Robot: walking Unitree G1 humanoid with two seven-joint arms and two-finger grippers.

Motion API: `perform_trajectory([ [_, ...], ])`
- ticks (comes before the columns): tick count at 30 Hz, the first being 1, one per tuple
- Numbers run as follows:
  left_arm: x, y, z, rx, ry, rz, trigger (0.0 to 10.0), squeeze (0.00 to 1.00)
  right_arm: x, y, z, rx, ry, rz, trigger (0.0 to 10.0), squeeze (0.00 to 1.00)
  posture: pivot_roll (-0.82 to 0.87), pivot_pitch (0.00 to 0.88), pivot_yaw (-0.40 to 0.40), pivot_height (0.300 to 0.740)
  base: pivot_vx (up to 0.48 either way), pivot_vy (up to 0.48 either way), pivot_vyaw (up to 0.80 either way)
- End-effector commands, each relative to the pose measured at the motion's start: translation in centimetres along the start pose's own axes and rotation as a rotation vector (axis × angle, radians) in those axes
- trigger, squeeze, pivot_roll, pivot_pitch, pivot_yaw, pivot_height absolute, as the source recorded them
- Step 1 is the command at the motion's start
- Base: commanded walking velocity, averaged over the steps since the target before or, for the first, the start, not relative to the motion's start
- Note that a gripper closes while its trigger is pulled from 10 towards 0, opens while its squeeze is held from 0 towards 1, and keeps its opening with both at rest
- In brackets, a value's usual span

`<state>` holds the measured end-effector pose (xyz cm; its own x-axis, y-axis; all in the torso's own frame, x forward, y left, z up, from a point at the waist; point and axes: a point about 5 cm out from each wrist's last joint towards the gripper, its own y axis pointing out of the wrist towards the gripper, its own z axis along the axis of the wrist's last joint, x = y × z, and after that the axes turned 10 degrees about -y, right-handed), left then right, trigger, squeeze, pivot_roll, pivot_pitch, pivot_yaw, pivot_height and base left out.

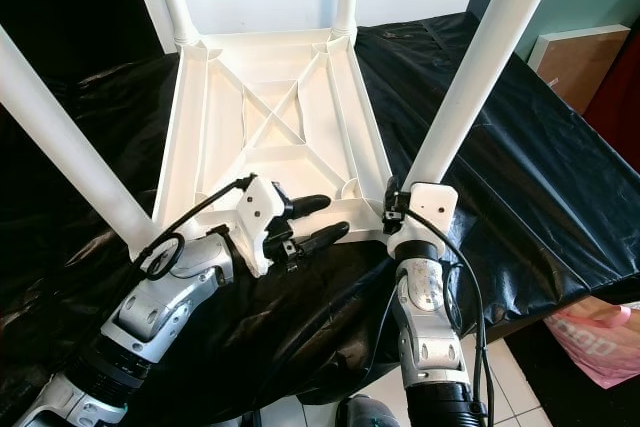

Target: Building children table

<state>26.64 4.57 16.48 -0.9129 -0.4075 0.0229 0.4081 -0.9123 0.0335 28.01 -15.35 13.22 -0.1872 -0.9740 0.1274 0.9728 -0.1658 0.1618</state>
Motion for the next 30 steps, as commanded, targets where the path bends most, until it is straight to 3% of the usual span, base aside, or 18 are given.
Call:
perform_trajectory([
  [1, 0.6, -0.1, -0.1, -0.019, 0.003, -0.083, 10.0, 0.00, 0.5, -0.5, -1.6, -0.074, -0.003, -0.001, 10.0, 1.00, -0.01, 0.132, -0.030, 0.740, 0.000, 0.000, 0.00],
  [12, 0.5, -0.1, 0.0, -0.018, 0.006, -0.081, 10.0, 0.00, 1.8, -0.5, -0.4, 0.023, 0.000, 0.112, 10.0, 1.00, -0.02, 0.129, -0.032, 0.740, 0.000, 0.000, 0.00],
  [17, 0.5, 0.0, 0.0, -0.018, 0.009, -0.081, 10.0, 0.00, 3.1, -0.4, -0.2, 0.054, -0.022, 0.285, 10.0, 1.00, -0.02, 0.128, -0.029, 0.740, 0.000, 0.000, 0.00],
  [18, 0.4, 0.0, 0.0, -0.018, 0.009, -0.082, 10.0, 0.00, 3.2, -0.3, -0.1, 0.059, -0.033, 0.317, 10.0, 0.00, -0.02, 0.126, -0.027, 0.740, 0.000, 0.000, 0.00],
  [22, 0.4, 0.1, 0.1, -0.019, 0.013, -0.087, 10.0, 0.00, 3.2, 0.4, 0.3, 0.082, -0.062, 0.506, 10.0, 0.00, -0.02, 0.121, -0.022, 0.740, 0.000, 0.000, 0.00],
  [30, 0.3, 0.1, 0.2, -0.018, 0.017, -0.089, 10.0, 0.00, 2.7, 1.2, 0.4, 0.087, -0.087, 0.626, 10.0, 0.00, -0.02, 0.117, -0.021, 0.740, 0.000, 0.000, 0.00],
])
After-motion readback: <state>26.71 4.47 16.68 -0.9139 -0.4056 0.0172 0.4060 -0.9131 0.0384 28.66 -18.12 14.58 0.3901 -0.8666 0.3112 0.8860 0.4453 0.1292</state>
